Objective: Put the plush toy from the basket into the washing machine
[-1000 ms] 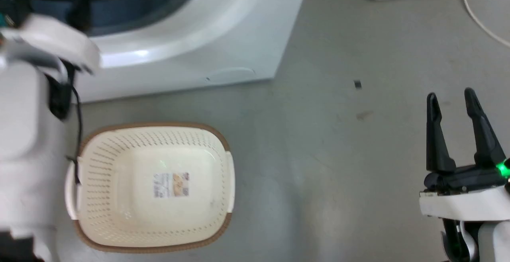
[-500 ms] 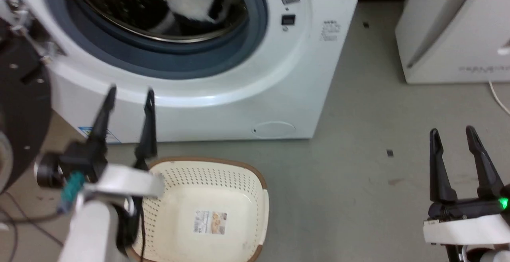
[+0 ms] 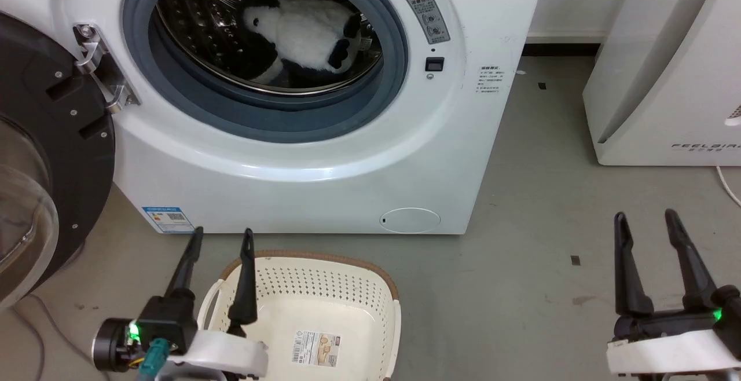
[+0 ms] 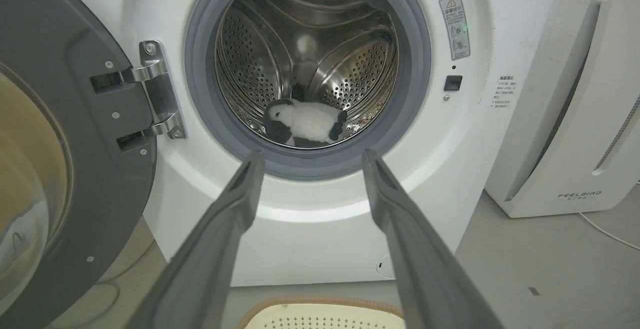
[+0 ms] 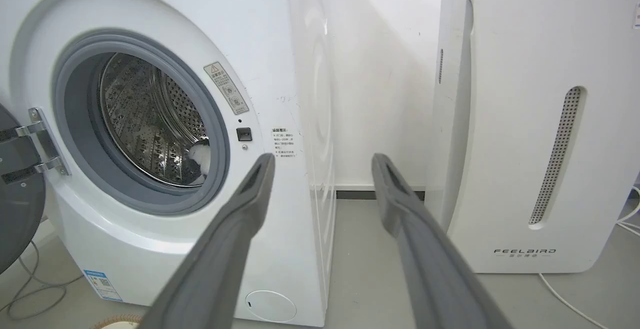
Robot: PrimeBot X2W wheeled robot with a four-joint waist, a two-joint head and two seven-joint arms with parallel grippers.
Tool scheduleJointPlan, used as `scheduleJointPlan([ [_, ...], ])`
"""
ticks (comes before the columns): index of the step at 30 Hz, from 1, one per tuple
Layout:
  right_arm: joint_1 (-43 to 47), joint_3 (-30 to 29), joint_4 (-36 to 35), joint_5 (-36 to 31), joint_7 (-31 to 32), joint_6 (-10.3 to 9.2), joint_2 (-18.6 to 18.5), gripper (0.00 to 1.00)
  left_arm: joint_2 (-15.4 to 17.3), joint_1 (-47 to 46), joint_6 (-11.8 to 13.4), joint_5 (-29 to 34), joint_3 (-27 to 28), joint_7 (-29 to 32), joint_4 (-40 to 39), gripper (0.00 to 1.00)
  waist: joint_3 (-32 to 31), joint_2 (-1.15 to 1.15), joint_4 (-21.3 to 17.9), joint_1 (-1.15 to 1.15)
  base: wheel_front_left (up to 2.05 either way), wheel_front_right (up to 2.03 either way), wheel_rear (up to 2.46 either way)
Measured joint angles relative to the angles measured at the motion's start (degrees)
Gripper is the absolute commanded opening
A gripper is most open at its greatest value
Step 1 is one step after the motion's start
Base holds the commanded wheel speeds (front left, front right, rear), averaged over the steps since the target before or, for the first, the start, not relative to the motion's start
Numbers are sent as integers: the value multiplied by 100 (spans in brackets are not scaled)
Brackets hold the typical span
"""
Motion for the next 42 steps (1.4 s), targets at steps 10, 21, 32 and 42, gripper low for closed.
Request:
scheduleJointPlan([
  [10,94,73,91,-1,2,0,0,0,-78,94,-97,90,32,8,156,0,-55,0,25,1,0,0,0],
  [21,90,80,93,-10,75,0,0,0,-86,93,-98,91,43,74,149,0,-90,0,18,1,0,0,0],
  [32,88,122,116,-63,203,0,0,0,-108,93,-98,109,75,214,114,0,-136,0,5,1,0,0,0],
  [42,87,164,136,-131,311,0,0,0,-122,93,-102,149,91,315,73,0,-178,0,-5,1,0,0,0],
])
